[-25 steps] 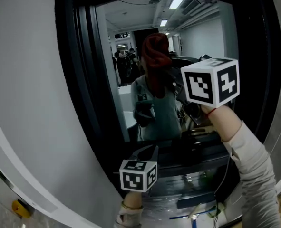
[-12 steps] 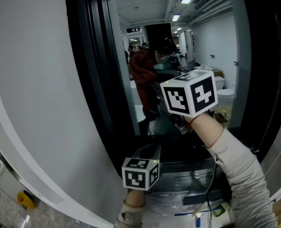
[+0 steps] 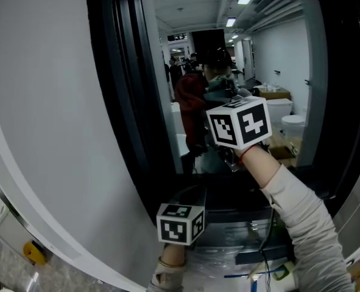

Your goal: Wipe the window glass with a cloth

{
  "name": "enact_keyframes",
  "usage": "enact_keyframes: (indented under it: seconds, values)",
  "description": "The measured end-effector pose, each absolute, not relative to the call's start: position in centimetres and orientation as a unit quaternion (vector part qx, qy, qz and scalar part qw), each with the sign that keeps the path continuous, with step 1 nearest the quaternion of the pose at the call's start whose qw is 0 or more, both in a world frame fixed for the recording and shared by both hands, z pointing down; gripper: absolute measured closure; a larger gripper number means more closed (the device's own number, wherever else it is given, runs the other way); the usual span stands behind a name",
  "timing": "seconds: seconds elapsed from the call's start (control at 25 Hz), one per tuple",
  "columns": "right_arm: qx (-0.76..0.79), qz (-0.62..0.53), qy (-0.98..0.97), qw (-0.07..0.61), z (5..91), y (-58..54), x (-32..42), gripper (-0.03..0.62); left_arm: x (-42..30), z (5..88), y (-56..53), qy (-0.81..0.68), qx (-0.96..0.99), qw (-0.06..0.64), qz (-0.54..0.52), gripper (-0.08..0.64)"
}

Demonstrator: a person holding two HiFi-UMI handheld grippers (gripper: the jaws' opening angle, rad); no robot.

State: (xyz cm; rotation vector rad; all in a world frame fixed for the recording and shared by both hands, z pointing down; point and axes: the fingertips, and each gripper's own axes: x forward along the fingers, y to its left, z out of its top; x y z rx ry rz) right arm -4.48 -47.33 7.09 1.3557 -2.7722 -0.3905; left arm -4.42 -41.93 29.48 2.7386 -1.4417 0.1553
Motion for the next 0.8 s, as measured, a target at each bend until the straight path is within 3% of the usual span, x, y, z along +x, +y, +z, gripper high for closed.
enact_keyframes:
  seconds: [0.8]
  values:
    - [0.488,-0.113,-0.865,0.014,7.6,-46.3,4.9,0.54,-0.8,29.7,-41.5,-0.433,0.9,0.017,0.047,0.555]
